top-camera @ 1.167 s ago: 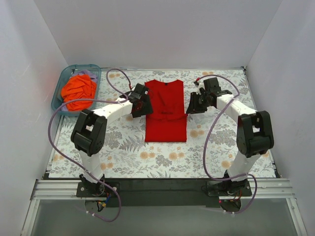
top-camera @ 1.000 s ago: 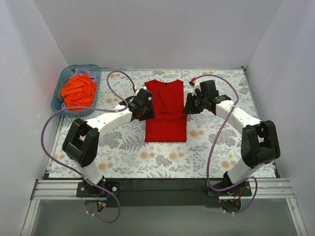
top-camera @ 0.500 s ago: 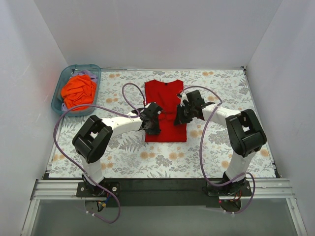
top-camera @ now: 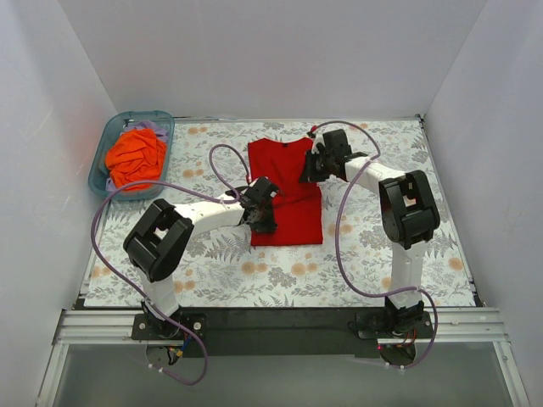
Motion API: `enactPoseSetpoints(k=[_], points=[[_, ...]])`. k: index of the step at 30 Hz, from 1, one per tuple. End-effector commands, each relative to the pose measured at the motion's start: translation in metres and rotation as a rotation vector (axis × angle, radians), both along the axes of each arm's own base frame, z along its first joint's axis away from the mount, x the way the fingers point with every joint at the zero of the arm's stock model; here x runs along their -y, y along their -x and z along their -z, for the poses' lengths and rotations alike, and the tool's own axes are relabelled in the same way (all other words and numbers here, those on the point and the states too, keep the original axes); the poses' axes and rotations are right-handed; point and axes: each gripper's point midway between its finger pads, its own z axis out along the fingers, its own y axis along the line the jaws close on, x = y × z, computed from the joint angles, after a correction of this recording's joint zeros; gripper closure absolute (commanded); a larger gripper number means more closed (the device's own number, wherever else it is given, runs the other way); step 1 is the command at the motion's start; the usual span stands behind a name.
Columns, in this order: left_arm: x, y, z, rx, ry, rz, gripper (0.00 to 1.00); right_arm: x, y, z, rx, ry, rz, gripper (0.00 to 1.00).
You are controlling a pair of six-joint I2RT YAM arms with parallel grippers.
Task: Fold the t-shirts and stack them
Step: Fold the tshirt
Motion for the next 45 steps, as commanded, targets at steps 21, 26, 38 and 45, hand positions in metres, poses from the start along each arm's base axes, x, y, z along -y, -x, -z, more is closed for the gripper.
enactPoseSetpoints(k=[21,26,38,45], points=[[-0.023,0.046,0.011,-0.135,-0.024,-0.026,0.81,-0.076,0.104,-0.004,0.024,-0.229,-0.277,0.88],[-0.02,0.053,0.012,-0.168,-0.001,-0.012,0.81,-0.08,0.078,0.007,0.06,-0.195,-0.257,0.88],[-0.025,0.063,0.01,-0.188,0.006,-0.017,0.81,-0.074,-0.007,-0.038,0.239,-0.173,-0.119,0.88],[-0.024,0.049,-0.014,-0.112,0.044,-0.066,0.8,-0.063,0.047,-0.06,0.168,-0.273,-0.222,0.87]])
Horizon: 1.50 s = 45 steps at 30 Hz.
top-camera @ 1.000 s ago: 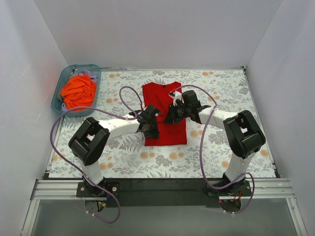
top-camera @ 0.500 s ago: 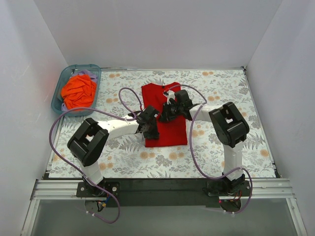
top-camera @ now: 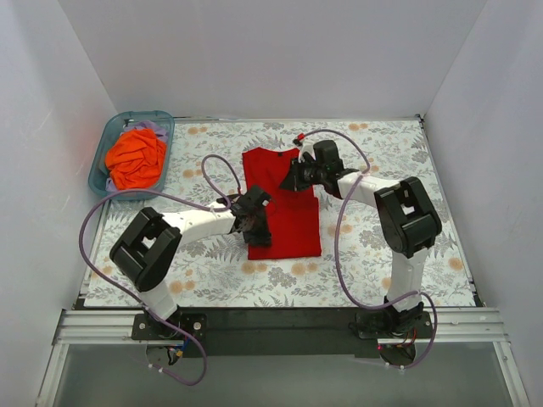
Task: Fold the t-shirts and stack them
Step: Fold the tshirt
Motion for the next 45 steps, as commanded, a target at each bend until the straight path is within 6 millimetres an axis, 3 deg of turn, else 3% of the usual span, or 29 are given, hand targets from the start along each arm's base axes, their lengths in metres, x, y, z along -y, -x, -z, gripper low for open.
enactPoseSetpoints(k=[1,4,5,9,13,16,19,22,24,28,29,33,34,36,37,39,43,45], points=[[-0.012,0.003,-0.018,0.024,-0.001,-0.038,0.8,0.012,0.03,-0.031,-0.017,-0.085,-0.059,0.87],[-0.014,-0.021,-0.04,0.101,0.071,-0.088,0.8,0.038,0.051,-0.024,-0.093,-0.139,-0.064,0.87],[-0.017,-0.03,-0.045,0.123,0.087,-0.101,0.8,0.042,0.051,-0.031,-0.091,-0.175,-0.058,0.87],[-0.032,-0.072,-0.053,0.173,0.178,-0.17,0.81,0.063,0.057,-0.018,-0.175,-0.231,-0.037,0.86],[-0.025,-0.111,-0.047,0.208,0.201,-0.163,0.82,0.072,0.051,-0.002,-0.222,-0.254,-0.03,0.85],[-0.029,-0.129,-0.012,0.167,0.137,-0.182,0.83,0.073,0.044,0.015,-0.256,-0.259,-0.016,0.86],[-0.04,-0.133,0.004,0.134,0.111,-0.226,0.84,0.083,0.035,0.038,-0.304,-0.255,0.029,0.86],[-0.057,-0.128,0.018,0.099,0.085,-0.268,0.85,0.101,0.029,0.06,-0.348,-0.234,0.116,0.86],[-0.066,-0.123,0.019,0.098,0.062,-0.279,0.85,0.11,0.031,0.061,-0.35,-0.233,0.138,0.85],[-0.067,-0.119,-0.004,0.143,0.081,-0.25,0.83,0.108,0.039,0.028,-0.302,-0.264,0.109,0.83],[-0.065,-0.117,-0.009,0.157,0.086,-0.23,0.82,0.107,0.04,0.009,-0.268,-0.279,0.1,0.83],[-0.054,-0.1,-0.035,0.17,0.101,-0.173,0.78,0.09,0.079,-0.019,-0.26,-0.307,0.024,0.82],[-0.05,-0.095,-0.048,0.188,0.118,-0.156,0.76,0.087,0.098,-0.013,-0.296,-0.308,0.002,0.82],[-0.041,-0.075,-0.056,0.182,0.125,-0.127,0.75,0.078,0.122,-0.026,-0.29,-0.319,-0.041,0.81],[-0.041,-0.063,-0.063,0.189,0.137,-0.12,0.75,0.078,0.14,-0.017,-0.327,-0.312,-0.049,0.81],[-0.029,-0.039,-0.064,0.16,0.166,-0.097,0.74,0.075,0.16,-0.02,-0.332,-0.313,-0.068,0.81],[-0.027,0.009,-0.031,0.027,0.161,-0.06,0.73,0.081,0.189,0.0,-0.394,-0.292,-0.055,0.8],[-0.032,0.018,-0.014,-0.025,0.141,-0.078,0.73,0.087,0.2,0.016,-0.447,-0.274,-0.03,0.8]])
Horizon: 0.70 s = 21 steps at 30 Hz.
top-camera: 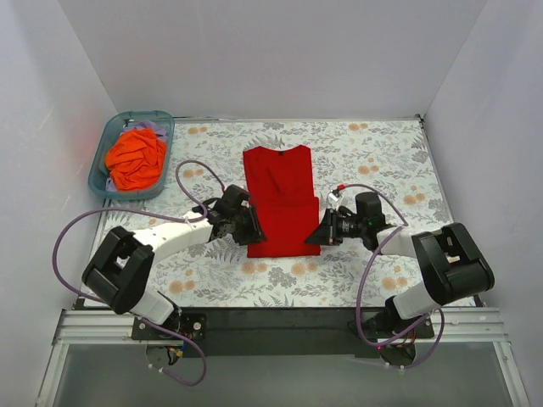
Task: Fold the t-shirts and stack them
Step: Fold the tshirt
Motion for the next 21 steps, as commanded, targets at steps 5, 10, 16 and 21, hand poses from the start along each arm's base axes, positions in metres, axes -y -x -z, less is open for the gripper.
enactPoseSetpoints(k=[5,10,16,21], points=[[-0.025,0.031,0.047,-0.177,-0.084,-0.084,0.76,0.013,0.024,0.049,-0.205,0.067,0.047,0.82],[-0.035,0.035,0.044,-0.198,-0.131,-0.109,0.76,0.017,0.02,0.054,-0.24,0.108,0.09,0.81],[-0.056,0.03,0.01,-0.099,-0.167,-0.183,0.71,0.039,0.004,0.023,-0.116,0.3,0.143,0.78],[-0.07,0.021,-0.02,-0.026,-0.222,-0.213,0.5,0.065,-0.015,0.002,-0.024,0.486,0.259,0.67]])
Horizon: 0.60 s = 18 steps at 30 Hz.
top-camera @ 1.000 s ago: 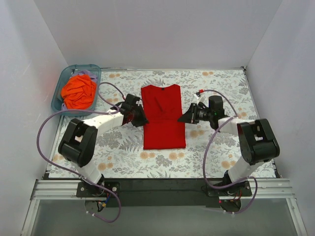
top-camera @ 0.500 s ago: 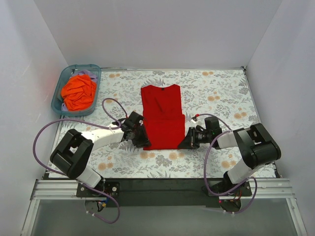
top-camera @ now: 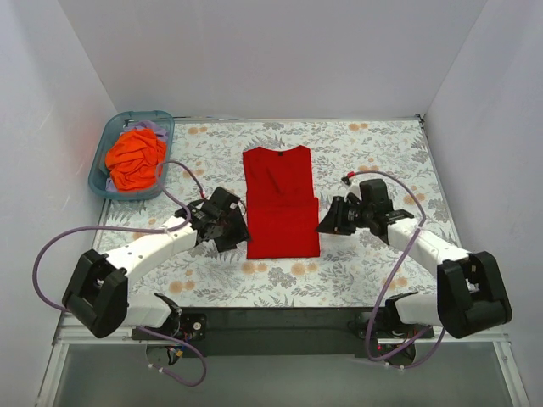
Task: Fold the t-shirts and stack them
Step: Fold the tshirt
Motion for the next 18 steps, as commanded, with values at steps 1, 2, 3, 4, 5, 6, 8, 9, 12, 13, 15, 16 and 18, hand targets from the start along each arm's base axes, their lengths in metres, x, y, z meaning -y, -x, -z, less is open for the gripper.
enactPoseSetpoints(k=[1,2,3,4,5,6,8,9,12,13,15,16,18], points=[[-0.01,-0.015,-0.028,0.076,-0.065,-0.03,0.47,0.031,-0.004,-0.001,0.001,0.228,0.078,0.6],[-0.009,-0.015,-0.027,0.07,-0.077,-0.021,0.43,0.031,-0.004,-0.002,0.005,0.259,0.079,0.58],[-0.008,-0.016,-0.027,0.07,-0.085,-0.014,0.35,0.036,-0.009,-0.003,0.017,0.306,0.1,0.57],[-0.005,-0.019,-0.03,0.079,-0.096,0.002,0.32,0.039,-0.005,0.0,-0.011,0.341,0.098,0.55],[-0.005,-0.019,-0.023,0.053,-0.122,0.013,0.29,0.033,-0.006,-0.004,0.004,0.353,0.086,0.55],[-0.003,-0.019,-0.019,0.039,-0.139,0.023,0.26,0.033,-0.005,-0.002,0.001,0.374,0.091,0.55],[-0.001,-0.017,-0.013,0.017,-0.18,0.045,0.26,0.026,0.002,0.004,-0.027,0.385,0.073,0.54],[-0.002,-0.016,-0.003,-0.012,-0.211,0.053,0.26,0.025,0.005,0.008,-0.038,0.395,0.068,0.54],[0.001,-0.013,0.009,-0.034,-0.258,0.072,0.28,0.021,0.014,0.02,-0.068,0.434,0.047,0.54],[0.003,-0.011,0.012,-0.039,-0.266,0.082,0.31,0.02,0.015,0.022,-0.076,0.441,0.045,0.54],[0.005,-0.012,0.015,-0.043,-0.277,0.084,0.34,0.017,0.017,0.026,-0.077,0.458,0.034,0.54],[0.006,-0.011,0.02,-0.051,-0.288,0.091,0.37,0.014,0.018,0.026,-0.074,0.462,0.024,0.54],[0.007,-0.011,0.024,-0.056,-0.296,0.095,0.41,0.012,0.019,0.029,-0.077,0.471,0.016,0.54]])
